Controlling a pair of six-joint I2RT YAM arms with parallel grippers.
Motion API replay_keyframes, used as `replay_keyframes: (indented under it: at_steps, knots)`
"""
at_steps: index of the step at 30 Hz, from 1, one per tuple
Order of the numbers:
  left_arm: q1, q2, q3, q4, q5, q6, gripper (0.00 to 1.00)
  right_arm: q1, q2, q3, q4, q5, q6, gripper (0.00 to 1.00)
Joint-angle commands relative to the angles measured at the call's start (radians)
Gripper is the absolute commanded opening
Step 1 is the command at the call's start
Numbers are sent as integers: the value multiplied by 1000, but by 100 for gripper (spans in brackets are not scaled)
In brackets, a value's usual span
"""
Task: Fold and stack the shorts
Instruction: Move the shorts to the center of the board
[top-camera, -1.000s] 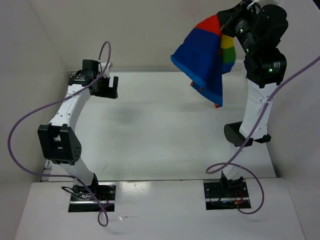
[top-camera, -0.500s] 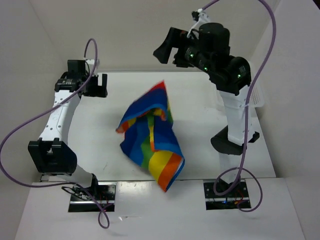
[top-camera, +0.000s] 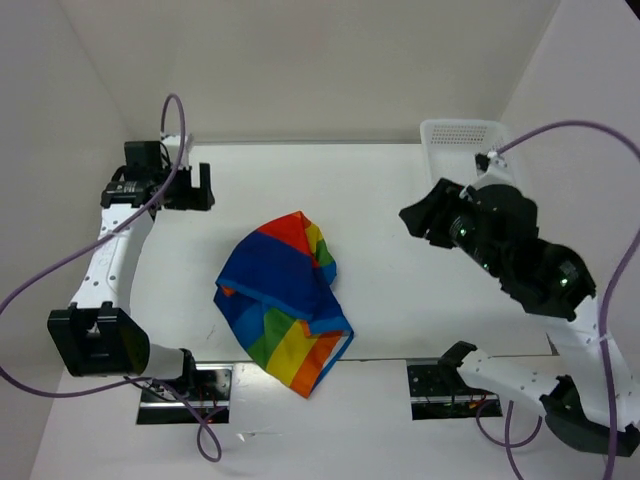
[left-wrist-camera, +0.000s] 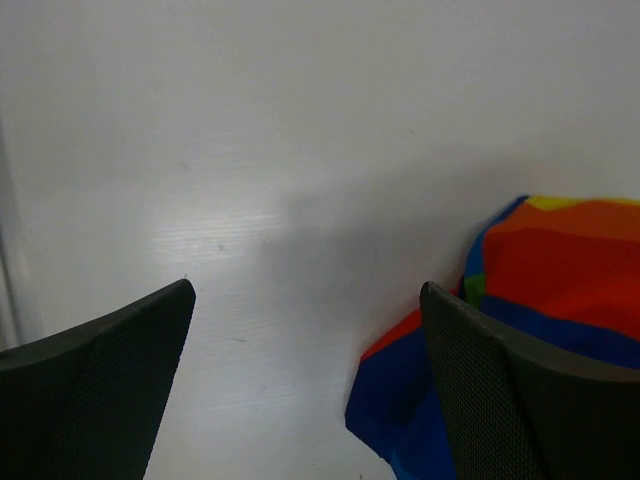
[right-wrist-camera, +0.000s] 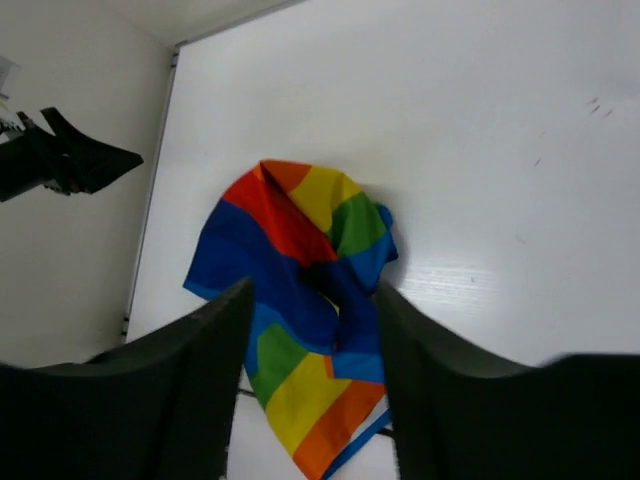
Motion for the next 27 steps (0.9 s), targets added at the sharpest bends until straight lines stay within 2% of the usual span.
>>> replay_keyframes:
  at_steps: [1, 2, 3, 5, 9, 12, 14, 15, 18, 19, 23, 27]
  knots:
    - [-17, -71, -144, 15, 126, 4, 100, 3, -50, -353, 285, -100, 72, 53]
    - [-17, -103, -214, 15, 146, 4, 100, 3, -50, -449, 322, -134, 84, 43]
    - [-17, -115, -215, 15, 160, 4, 100, 3, -61, -450, 351, -148, 84, 38]
    - [-17, -146, -295, -17, 213, 4, 100, 3, -24, -525, 408, -168, 98, 35]
    - [-56, -168, -423, -40, 287, 4, 100, 39, 83, -568, 517, -214, 98, 89]
    - [-82, -159, -500, 33, 412, 4, 98, 84, 209, -492, 517, -136, 64, 100]
    - [-102, -149, -511, 90, 500, 4, 84, 110, 295, -449, 517, -90, 47, 100]
    - [-102, -149, -511, 141, 576, 4, 61, 110, 318, -414, 517, -47, 38, 100]
    - [-154, -99, -467, 173, 644, 4, 26, 110, 395, -324, 496, 32, 16, 100]
    - [-168, -83, -442, 173, 657, 4, 10, 110, 412, -295, 484, 54, 4, 100]
    - [-270, -24, -291, 216, 712, 4, 4, 76, 452, -179, 439, 97, -19, 100]
    - [-430, 61, -136, 331, 721, 4, 4, -16, 345, -191, 451, 56, -19, 100]
